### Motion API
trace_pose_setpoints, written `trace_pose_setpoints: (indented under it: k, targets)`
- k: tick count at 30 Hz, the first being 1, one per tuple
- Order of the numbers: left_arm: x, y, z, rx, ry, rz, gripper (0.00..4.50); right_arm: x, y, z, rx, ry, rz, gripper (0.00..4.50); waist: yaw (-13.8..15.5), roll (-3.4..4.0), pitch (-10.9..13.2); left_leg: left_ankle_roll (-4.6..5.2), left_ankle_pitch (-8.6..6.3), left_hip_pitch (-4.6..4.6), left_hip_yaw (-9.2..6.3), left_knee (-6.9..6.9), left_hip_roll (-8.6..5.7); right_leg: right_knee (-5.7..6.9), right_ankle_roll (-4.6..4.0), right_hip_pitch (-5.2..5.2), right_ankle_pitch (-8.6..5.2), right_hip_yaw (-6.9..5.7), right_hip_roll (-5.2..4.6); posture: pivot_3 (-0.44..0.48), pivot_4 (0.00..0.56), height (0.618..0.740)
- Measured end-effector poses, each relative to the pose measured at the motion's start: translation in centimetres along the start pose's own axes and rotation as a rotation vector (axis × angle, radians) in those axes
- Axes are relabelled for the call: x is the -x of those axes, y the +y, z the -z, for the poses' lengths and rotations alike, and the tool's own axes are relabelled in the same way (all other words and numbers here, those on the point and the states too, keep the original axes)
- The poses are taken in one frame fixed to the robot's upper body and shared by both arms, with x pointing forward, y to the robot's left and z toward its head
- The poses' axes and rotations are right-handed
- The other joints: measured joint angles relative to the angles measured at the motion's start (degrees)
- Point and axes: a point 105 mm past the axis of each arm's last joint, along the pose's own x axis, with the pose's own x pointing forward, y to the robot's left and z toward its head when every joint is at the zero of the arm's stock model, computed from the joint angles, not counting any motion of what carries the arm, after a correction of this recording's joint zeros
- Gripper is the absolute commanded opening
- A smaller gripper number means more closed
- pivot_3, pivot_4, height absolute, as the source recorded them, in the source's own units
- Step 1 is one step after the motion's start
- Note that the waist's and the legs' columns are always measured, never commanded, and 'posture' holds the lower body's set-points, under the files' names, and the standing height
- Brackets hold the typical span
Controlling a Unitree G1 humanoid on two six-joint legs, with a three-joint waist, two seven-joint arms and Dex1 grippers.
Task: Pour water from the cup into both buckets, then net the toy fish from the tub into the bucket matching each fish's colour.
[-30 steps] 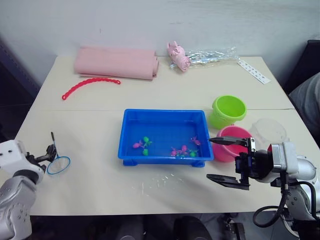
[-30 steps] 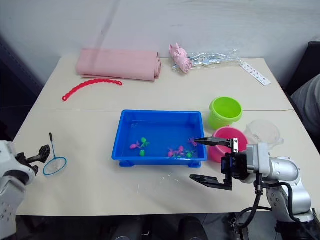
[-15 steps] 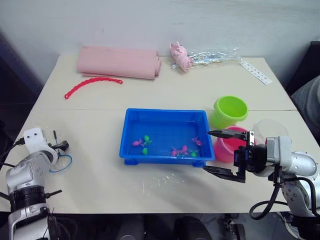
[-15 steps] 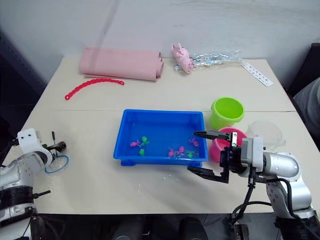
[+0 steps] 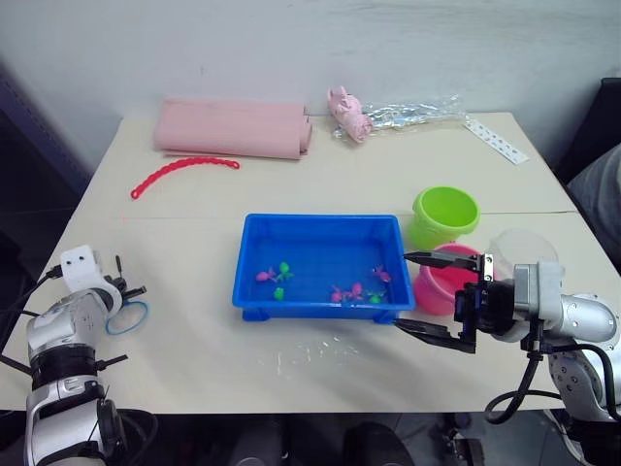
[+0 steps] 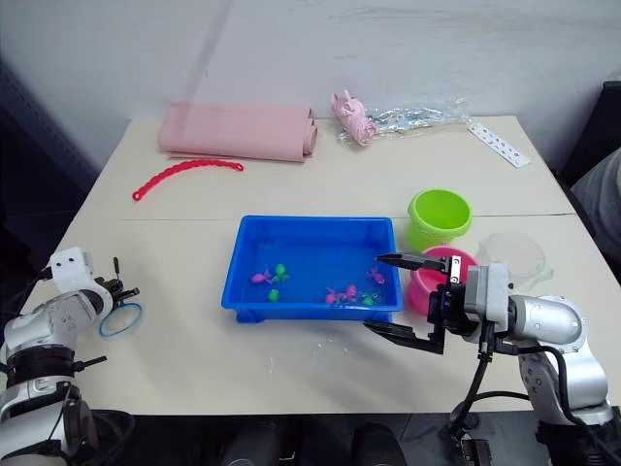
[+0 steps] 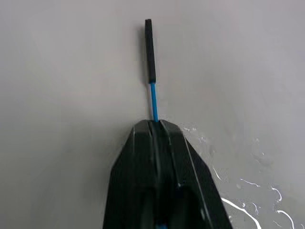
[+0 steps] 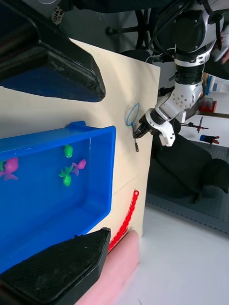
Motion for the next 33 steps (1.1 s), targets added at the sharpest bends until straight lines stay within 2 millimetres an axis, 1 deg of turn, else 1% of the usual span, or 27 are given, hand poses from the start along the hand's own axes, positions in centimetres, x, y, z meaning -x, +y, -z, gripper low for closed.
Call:
trace_pose_setpoints:
  k: [3,5,6,7,8,9,10,11,13,14,15,16,17,18,19,20,21,22,23,24,25,26,27,28,29,30,33]
  targets:
    - [0.6,0.6,-0.2,0.052,-0.057,0.042,0.04,0.4,-0.2,0.0,0.021,0.02,0.013,4.5,-0.52,-0.02,0.0,0.01,-0.01,-0.02,0.03,-0.02,0.0,-0.11,0.0,0.0,0.0,0.04,0.01,0.0,0.15,0.74]
    - [1.0,0.9,-0.4,0.084,-0.11,0.093,0.04,0.6,-0.4,0.0,0.025,0.027,0.025,4.5,-0.77,-0.26,0.14,0.0,0.0,-0.1,0.0,-0.02,0.03,-0.12,0.0,-0.06,0.0,-0.03,0.03,0.0,0.15,0.74]
    - [1.3,0.7,-0.9,0.088,-0.148,0.132,0.04,0.8,-0.6,0.0,0.029,0.031,0.033,4.5,-0.87,-0.44,0.25,-0.03,0.02,-0.15,-0.03,-0.03,0.05,-0.12,-0.01,-0.08,0.0,-0.06,0.03,0.0,0.15,0.74]
    - [1.8,0.5,-1.8,0.059,-0.199,0.189,0.04,0.9,-0.9,-0.1,0.035,0.034,0.04,4.5,-1.03,-0.71,0.36,-0.05,0.03,-0.16,-0.05,-0.03,0.05,-0.13,-0.01,-0.08,0.0,-0.08,0.04,0.0,0.15,0.74]
    - [2.6,-0.2,-3.3,-0.016,-0.254,0.269,0.04,0.9,-1.4,-0.5,0.025,0.016,0.069,4.5,-1.03,-0.98,0.48,-0.06,0.03,-0.2,-0.09,0.0,0.05,-0.13,-0.01,-0.09,0.0,-0.11,0.03,0.0,0.15,0.74]
    - [3.0,-0.6,-4.1,-0.051,-0.281,0.304,0.04,0.9,-1.8,-0.8,0.026,0.005,0.087,4.5,-0.99,-1.01,0.49,-0.06,0.04,-0.23,-0.1,-0.01,0.04,-0.17,-0.01,-0.08,0.0,-0.12,0.02,0.0,0.15,0.74]
    - [3.8,-1.3,-5.2,-0.125,-0.32,0.372,0.04,1.0,-2.6,-1.4,0.011,-0.028,0.13,4.5,-0.95,-1.02,0.49,-0.04,0.03,-0.24,-0.1,0.01,0.02,-0.18,-0.01,-0.08,0.0,-0.12,-0.03,0.0,0.15,0.74]
    - [4.4,-2.3,-6.4,-0.179,-0.357,0.443,0.04,1.2,-3.1,-1.9,0.002,-0.048,0.158,4.5,-0.87,-1.02,0.49,-0.02,0.02,-0.24,-0.1,0.01,-0.01,-0.22,-0.01,-0.06,0.0,-0.12,-0.06,0.0,0.15,0.74]
    - [5.9,-5.3,-9.3,-0.255,-0.449,0.598,0.04,1.4,-3.5,-2.1,-0.023,-0.035,0.159,4.5,-0.1,-1.03,0.49,-0.01,0.01,-0.26,-0.12,-0.02,-0.03,-0.25,-0.02,-0.07,0.0,-0.15,-0.08,0.0,0.15,0.74]
    - [7.0,-7.4,-10.9,-0.303,-0.494,0.701,0.04,1.4,-3.6,-2.1,-0.043,-0.012,0.146,4.5,0.22,-1.04,0.51,0.0,0.0,-0.31,-0.12,-0.01,-0.03,-0.25,-0.02,-0.09,0.0,-0.16,-0.07,0.0,0.15,0.74]
    - [7.7,-8.5,-11.7,-0.335,-0.517,0.751,0.04,1.4,-3.7,-2.2,-0.046,-0.002,0.138,4.5,0.28,-1.06,0.54,0.0,0.0,-0.35,-0.12,0.0,-0.03,-0.26,-0.02,-0.11,0.0,-0.18,-0.07,0.0,0.15,0.74]
    - [9.3,-11.0,-12.9,-0.399,-0.554,0.872,0.04,1.2,-3.9,-2.6,-0.053,0.013,0.127,4.5,0.21,-1.05,0.54,0.03,-0.01,-0.33,-0.09,0.0,-0.03,-0.33,-0.02,-0.09,0.0,-0.15,-0.07,0.0,0.15,0.74]
    - [11.1,-13.4,-13.6,-0.493,-0.572,0.997,0.04,1.0,-4.3,-2.7,-0.067,0.052,0.117,4.5,0.21,-1.04,0.58,0.03,-0.01,-0.41,-0.09,0.03,-0.03,-0.29,-0.02,-0.12,0.0,-0.18,-0.06,0.0,0.15,0.74]
    - [12.3,-14.9,-13.7,-0.552,-0.581,1.077,0.04,0.8,-4.5,-2.7,-0.073,0.079,0.113,4.5,0.13,-1.06,0.59,0.04,-0.01,-0.45,-0.06,0.02,-0.03,-0.37,-0.02,-0.14,0.0,-0.16,-0.05,0.0,0.15,0.74]
    - [15.1,-17.8,-13.3,-0.688,-0.578,1.265,0.04,0.1,-5.2,-2.6,-0.093,0.152,0.114,4.5,0.0,-1.05,0.59,0.05,-0.02,-0.42,-0.02,0.03,-0.04,-0.42,-0.02,-0.12,0.0,-0.11,-0.05,0.0,0.15,0.74]
    - [16.8,-19.4,-12.6,-0.774,-0.557,1.384,0.04,-0.2,-5.7,-2.5,-0.105,0.204,0.123,4.5,-0.19,-1.01,0.57,0.06,-0.02,-0.41,0.01,-0.06,-0.04,-0.47,-0.01,-0.11,0.0,-0.08,-0.03,0.0,0.15,0.74]
    - [18.2,-20.8,-11.5,-0.852,-0.507,1.499,0.04,-0.7,-6.1,-2.3,-0.143,0.249,0.13,4.5,-0.68,-0.98,0.57,0.06,-0.02,-0.4,0.03,-0.1,-0.02,-0.58,-0.02,-0.11,0.0,-0.06,0.03,0.0,0.15,0.74]
    - [18.3,-20.9,-11.4,-0.859,-0.503,1.509,0.04,-0.8,-6.1,-2.3,-0.147,0.252,0.13,4.5,-0.77,-0.97,0.57,0.06,-0.02,-0.41,0.03,-0.11,-0.02,-0.58,-0.02,-0.11,0.0,-0.06,0.04,0.0,0.15,0.74]
    - [18.9,-21.8,-9.9,-0.907,-0.445,1.602,0.04,-1.2,-6.0,-2.1,-0.179,0.271,0.126,4.5,-1.27,-0.92,0.59,0.03,0.0,-0.4,0.03,-0.32,0.02,-0.57,-0.02,-0.12,0.0,-0.08,0.11,0.0,0.15,0.74]
    - [19.0,-22.6,-8.0,-0.962,-0.355,1.685,0.04,-1.8,-5.6,-1.8,-0.288,0.289,0.088,4.5,-1.61,-0.81,0.67,0.02,0.02,-0.43,0.04,-0.43,0.1,-0.58,-0.03,-0.15,-0.01,-0.11,0.22,0.0,0.15,0.74]
    - [19.2,-23.1,-6.9,-0.994,-0.32,1.732,0.04,-2.2,-5.3,-1.8,-0.329,0.294,0.068,4.5,-1.63,-0.76,0.73,0.02,0.02,-0.45,0.03,-0.46,0.1,-0.58,-0.03,-0.2,-0.01,-0.12,0.22,0.0,0.15,0.74]
    - [19.3,-23.3,-6.5,-1.011,-0.306,1.75,0.04,-2.3,-5.2,-1.9,-0.354,0.296,0.06,4.5,-1.62,-0.74,0.75,0.02,0.02,-0.48,0.03,-0.46,0.1,-0.57,-0.03,-0.21,-0.01,-0.13,0.22,0.0,0.15,0.74]
    - [19.5,-24.0,-5.3,-1.058,-0.272,1.792,0.04,-2.7,-5.0,-2.1,-0.402,0.305,0.04,4.5,-1.55,-0.71,0.8,0.02,0.02,-0.58,0.0,-0.45,0.1,-0.58,-0.03,-0.29,-0.01,-0.16,0.22,0.0,0.15,0.74]
    - [19.8,-24.8,-4.4,-1.122,-0.261,1.826,0.04,-3.0,-4.7,-2.3,-0.429,0.327,0.015,4.5,-1.3,-0.72,0.81,0.05,0.01,-0.87,-0.06,-0.36,0.1,-0.57,-0.03,-0.5,-0.01,-0.21,0.22,0.0,0.15,0.74]
    - [20.0,-25.4,-4.1,-1.176,-0.265,1.832,0.04,-3.2,-4.3,-2.3,-0.441,0.355,-0.005,4.5,-1.14,-0.72,0.81,0.09,-0.01,-1.34,-0.1,-0.09,0.1,-0.39,-0.03,-0.9,0.0,-0.22,0.22,0.0,0.15,0.74]
    - [20.0,-25.9,-3.8,-1.203,-0.265,1.832,0.04,-3.5,-4.1,-2.2,-0.456,0.361,-0.011,4.5,-1.09,-0.73,0.81,0.17,-0.04,-1.52,-0.1,0.05,0.06,-0.24,-0.02,-1.03,0.0,-0.23,0.18,0.0,0.15,0.74]
    - [20.4,-27.5,-2.5,-1.247,-0.26,1.871,0.04,-4.4,-4.0,-1.9,-0.492,0.351,0.003,4.5,-1.05,-0.75,0.82,0.41,0.02,-1.53,-0.08,0.18,-0.09,-0.11,0.09,-1.02,0.06,-0.23,0.01,0.0,0.15,0.74]
